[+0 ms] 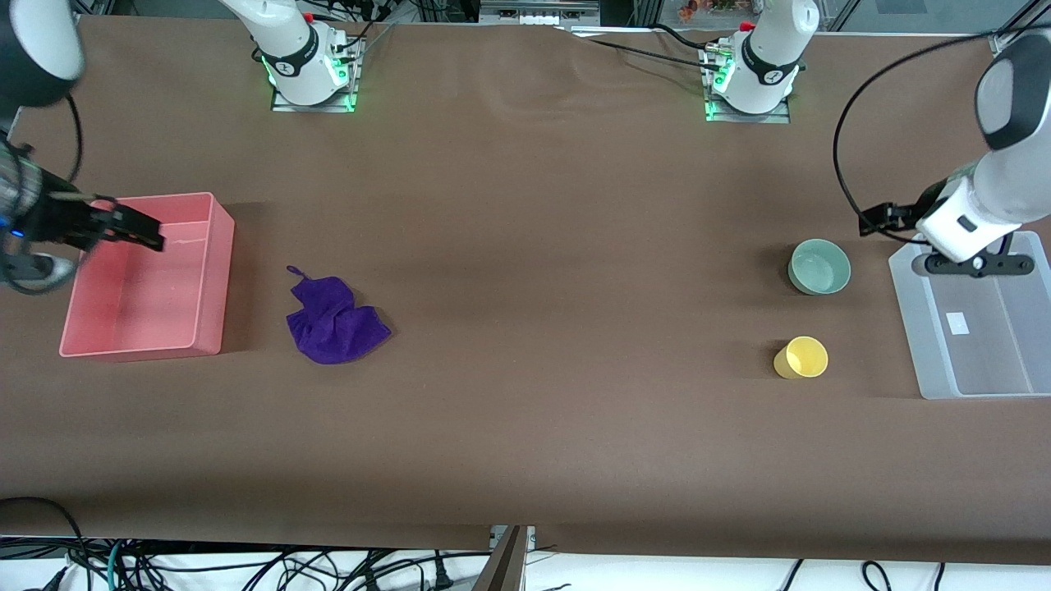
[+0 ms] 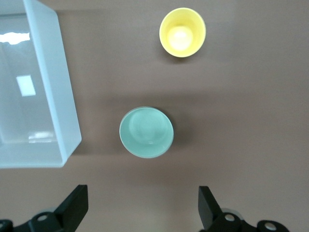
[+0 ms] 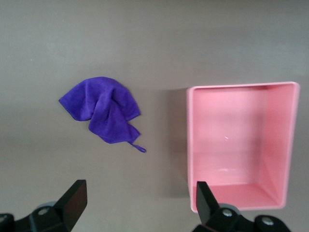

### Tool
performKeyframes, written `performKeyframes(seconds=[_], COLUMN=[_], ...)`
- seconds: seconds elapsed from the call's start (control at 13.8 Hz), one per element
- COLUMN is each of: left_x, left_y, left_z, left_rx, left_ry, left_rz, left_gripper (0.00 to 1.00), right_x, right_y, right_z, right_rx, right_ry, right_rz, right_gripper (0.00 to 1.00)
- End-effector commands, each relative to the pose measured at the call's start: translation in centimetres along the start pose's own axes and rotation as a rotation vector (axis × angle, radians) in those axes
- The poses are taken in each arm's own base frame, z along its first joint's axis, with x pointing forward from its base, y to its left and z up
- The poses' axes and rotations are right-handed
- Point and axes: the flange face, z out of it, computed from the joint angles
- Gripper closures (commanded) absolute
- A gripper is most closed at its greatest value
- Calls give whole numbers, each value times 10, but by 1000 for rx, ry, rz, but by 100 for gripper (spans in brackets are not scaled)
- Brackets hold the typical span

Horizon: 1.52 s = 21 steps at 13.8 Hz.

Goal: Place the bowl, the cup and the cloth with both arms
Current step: 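Grasp the purple cloth with the right gripper while the left gripper grasps the bowl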

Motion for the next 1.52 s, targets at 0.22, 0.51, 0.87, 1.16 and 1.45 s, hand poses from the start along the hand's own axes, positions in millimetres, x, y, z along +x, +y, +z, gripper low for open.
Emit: performKeyframes(seconds=[0.22, 0.51, 0.87, 1.16, 1.45], left_x=[-21, -23, -15, -10, -9], left_y=[-67, -72, -70, -73, -74], left_z=[113, 200, 277, 266, 254], left_rx=[5, -8, -38, -31, -24], left_ry=[132, 176, 138, 155, 171], left_rz=[99, 88, 136, 142, 140], left_gripper=[0, 0, 45, 100, 100], right_x=[31, 33, 23, 20, 28], right_y=[-52, -73, -101, -104, -101], right_z=[194, 290, 342, 346, 326], right_rx=[25, 43, 65, 65, 62], right_ry=[-38, 21, 79, 90, 113], right_rz=[-76, -101, -141, -147, -161], right_gripper=[0, 0, 0, 100, 100])
